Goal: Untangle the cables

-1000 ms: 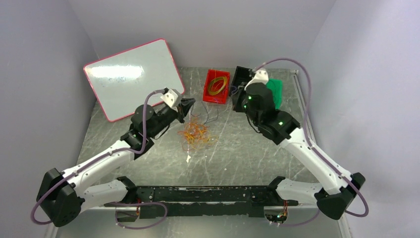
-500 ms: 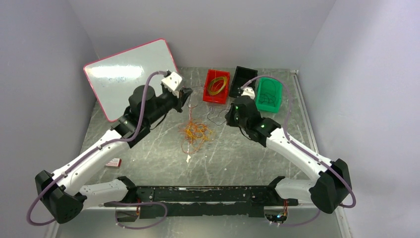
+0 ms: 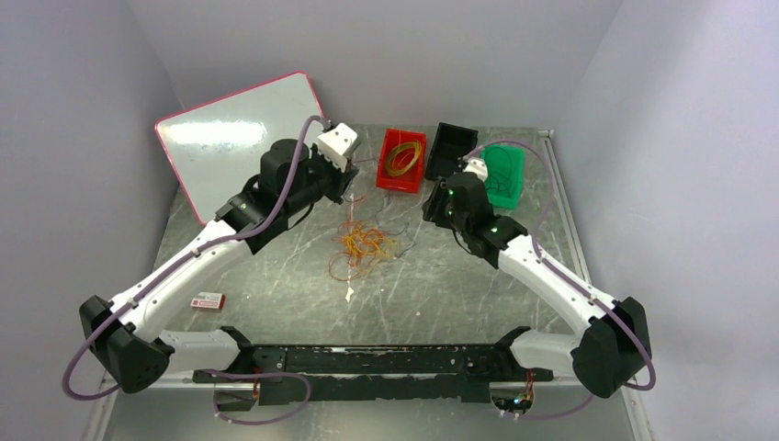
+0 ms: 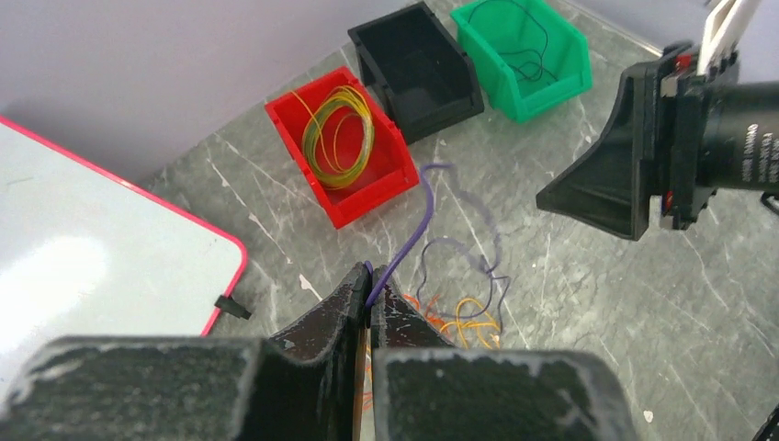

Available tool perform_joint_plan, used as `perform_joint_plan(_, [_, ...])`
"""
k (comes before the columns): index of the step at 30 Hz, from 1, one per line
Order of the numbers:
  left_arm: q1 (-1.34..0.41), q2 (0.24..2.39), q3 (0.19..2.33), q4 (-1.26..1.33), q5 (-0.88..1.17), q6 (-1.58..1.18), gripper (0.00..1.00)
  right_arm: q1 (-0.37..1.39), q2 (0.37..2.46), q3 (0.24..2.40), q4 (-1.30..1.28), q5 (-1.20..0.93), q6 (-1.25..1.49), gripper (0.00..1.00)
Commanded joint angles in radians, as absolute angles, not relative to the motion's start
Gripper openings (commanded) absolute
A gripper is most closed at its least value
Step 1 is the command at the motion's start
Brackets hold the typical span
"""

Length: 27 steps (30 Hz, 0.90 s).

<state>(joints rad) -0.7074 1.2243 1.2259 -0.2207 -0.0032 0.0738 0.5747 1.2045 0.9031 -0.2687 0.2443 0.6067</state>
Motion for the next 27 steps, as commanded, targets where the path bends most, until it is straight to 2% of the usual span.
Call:
perform_joint_plan(1, [-0.705,1.25,1.258,-0.251,0.002,0.053,0.07,0.561,1.136,0.923,-0.268,0.278,0.582,0.56])
perform_joint_plan(3, [-0.704,1.265,1.272,-0.26,-0.005,0.049,0.07,0.561,1.072,0.915,-0.265,0.268,0.577,0.64])
perform_joint_plan(5, [-0.705,1.276,1.277,-0.26,-0.018,0.043,0.07,0.562,1.011,0.904,-0.255,0.24,0.564,0.66])
perform_joint_plan(12, [-0.704,1.31,1.298,-0.253,-0.037,0.023,0.07,0.613,0.846,0.786,-0.021,-0.152,0.556,0.64])
perform_joint_plan(20, [-0.705,1.331,1.318,-0.251,-0.025,0.008,0.07,0.884,1.005,0.745,0.165,-0.022,0.605,0.62])
perform_joint_plan(27, [-0.705,1.327,1.315,-0.251,-0.02,0.0,0.07,0.933,1.211,0.752,0.385,0.113,0.649,0.64])
